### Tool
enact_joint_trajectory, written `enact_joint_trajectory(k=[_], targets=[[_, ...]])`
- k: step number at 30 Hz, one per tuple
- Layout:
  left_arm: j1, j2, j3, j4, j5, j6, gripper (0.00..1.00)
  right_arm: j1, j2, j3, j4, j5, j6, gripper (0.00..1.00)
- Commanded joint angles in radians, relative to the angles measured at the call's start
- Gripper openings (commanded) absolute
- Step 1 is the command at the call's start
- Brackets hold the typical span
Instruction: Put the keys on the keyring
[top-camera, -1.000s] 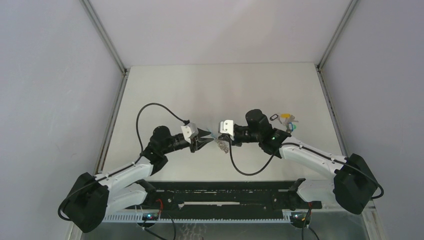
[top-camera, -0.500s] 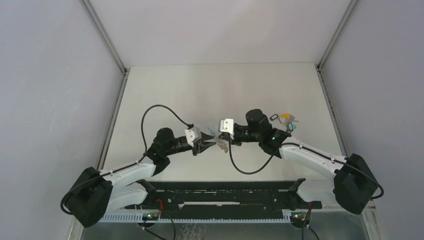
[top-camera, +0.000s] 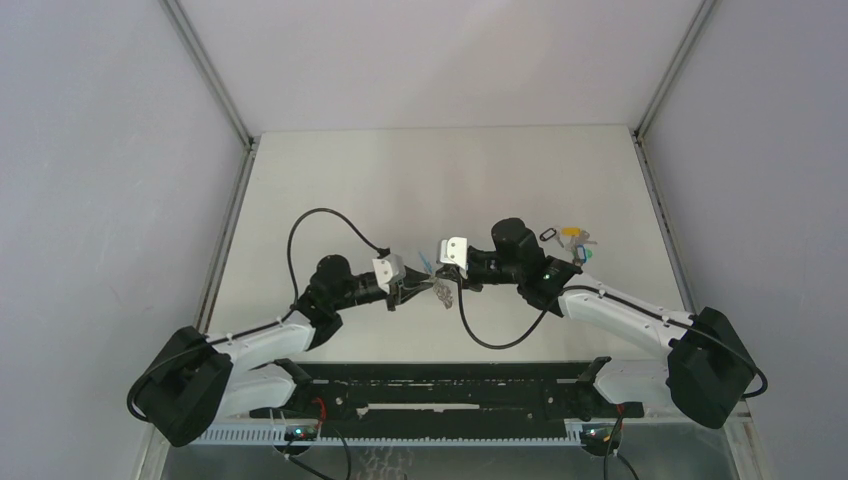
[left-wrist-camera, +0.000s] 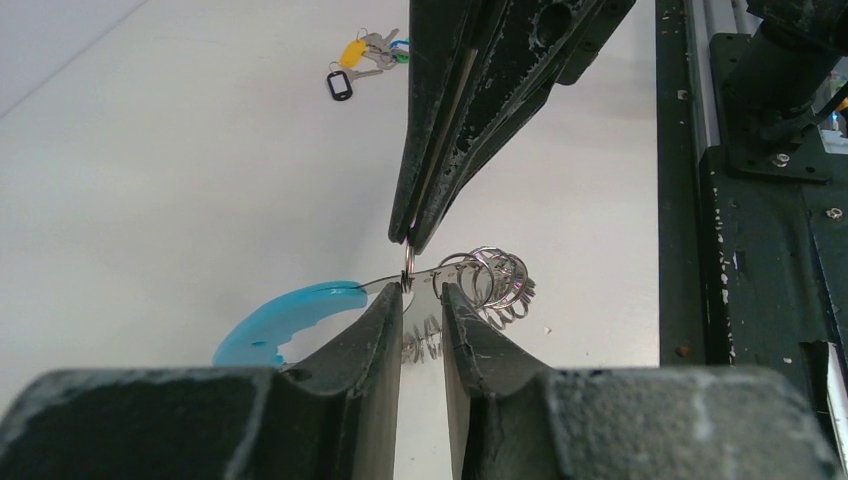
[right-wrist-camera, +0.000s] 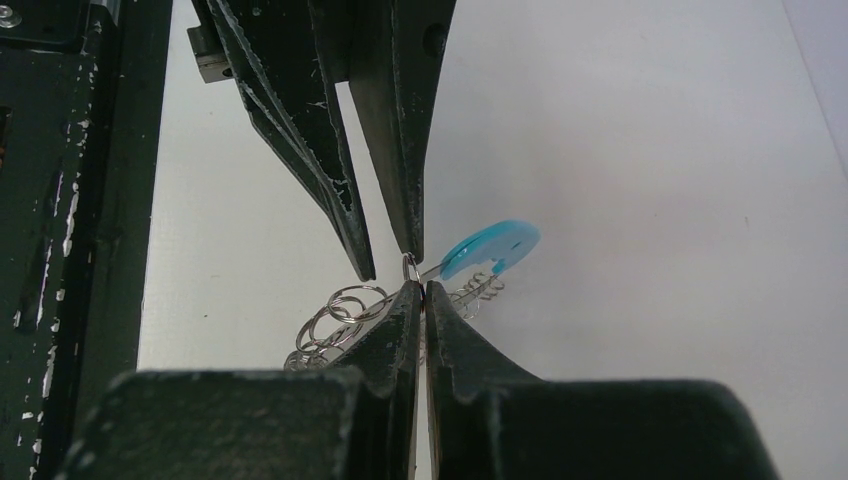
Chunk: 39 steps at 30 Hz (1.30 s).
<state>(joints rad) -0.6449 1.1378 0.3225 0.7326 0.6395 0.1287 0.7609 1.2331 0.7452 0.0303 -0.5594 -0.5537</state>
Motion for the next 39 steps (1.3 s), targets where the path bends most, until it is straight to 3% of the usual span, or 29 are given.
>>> enact_joint_trajectory(k=[1,6,39], targets=[[-0.005,0.007,0.025,0.04,0.007,0.035,0.24,0.005,-0.023,0.016,0.059,-0.022,0.007,0.0],[-0.005,0.014,0.047,0.01,0.016,0.049,0.2,0.006,-0.021,0.016,0.051,-0.028,0.005,0.0],[-0.006,0.026,0.081,0.026,0.008,0.032,0.17,0.03,-0.004,0.016,0.038,-0.05,0.012,0.0]])
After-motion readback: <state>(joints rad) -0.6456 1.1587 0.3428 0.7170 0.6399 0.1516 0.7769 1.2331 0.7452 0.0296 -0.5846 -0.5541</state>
